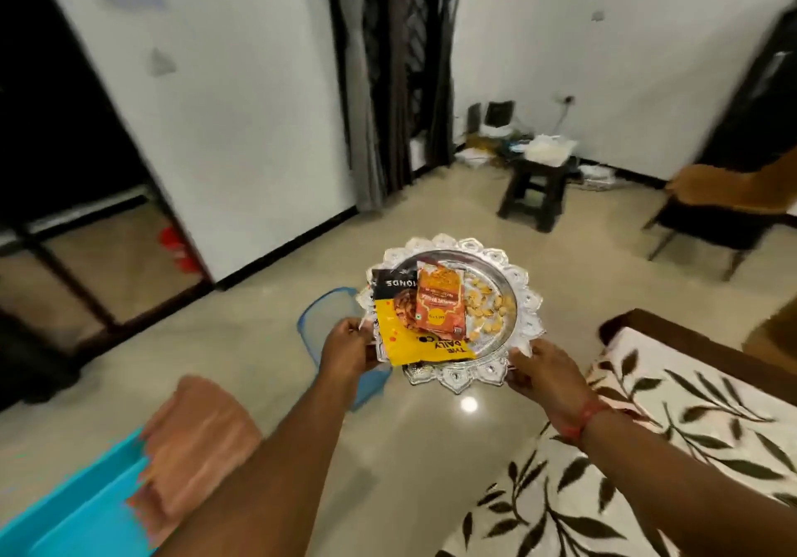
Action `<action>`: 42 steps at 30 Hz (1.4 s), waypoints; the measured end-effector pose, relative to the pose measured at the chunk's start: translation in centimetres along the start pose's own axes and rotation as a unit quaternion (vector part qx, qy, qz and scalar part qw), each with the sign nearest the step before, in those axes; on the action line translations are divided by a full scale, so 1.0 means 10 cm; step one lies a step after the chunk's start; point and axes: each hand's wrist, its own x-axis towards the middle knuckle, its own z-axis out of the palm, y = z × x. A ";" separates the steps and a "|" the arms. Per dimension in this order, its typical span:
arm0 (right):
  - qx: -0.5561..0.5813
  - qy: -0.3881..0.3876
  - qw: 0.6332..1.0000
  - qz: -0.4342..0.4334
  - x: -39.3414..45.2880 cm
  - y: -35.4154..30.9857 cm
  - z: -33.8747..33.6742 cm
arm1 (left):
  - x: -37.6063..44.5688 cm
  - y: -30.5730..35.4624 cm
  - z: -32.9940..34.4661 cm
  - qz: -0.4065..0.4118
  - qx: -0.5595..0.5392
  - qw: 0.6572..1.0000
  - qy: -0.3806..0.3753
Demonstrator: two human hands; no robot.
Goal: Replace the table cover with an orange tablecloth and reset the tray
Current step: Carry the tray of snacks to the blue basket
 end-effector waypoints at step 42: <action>-0.274 -0.356 0.884 0.132 -0.23 2.34 6.46 | -1.00 -2.09 -6.07 -0.267 -0.127 0.851 0.433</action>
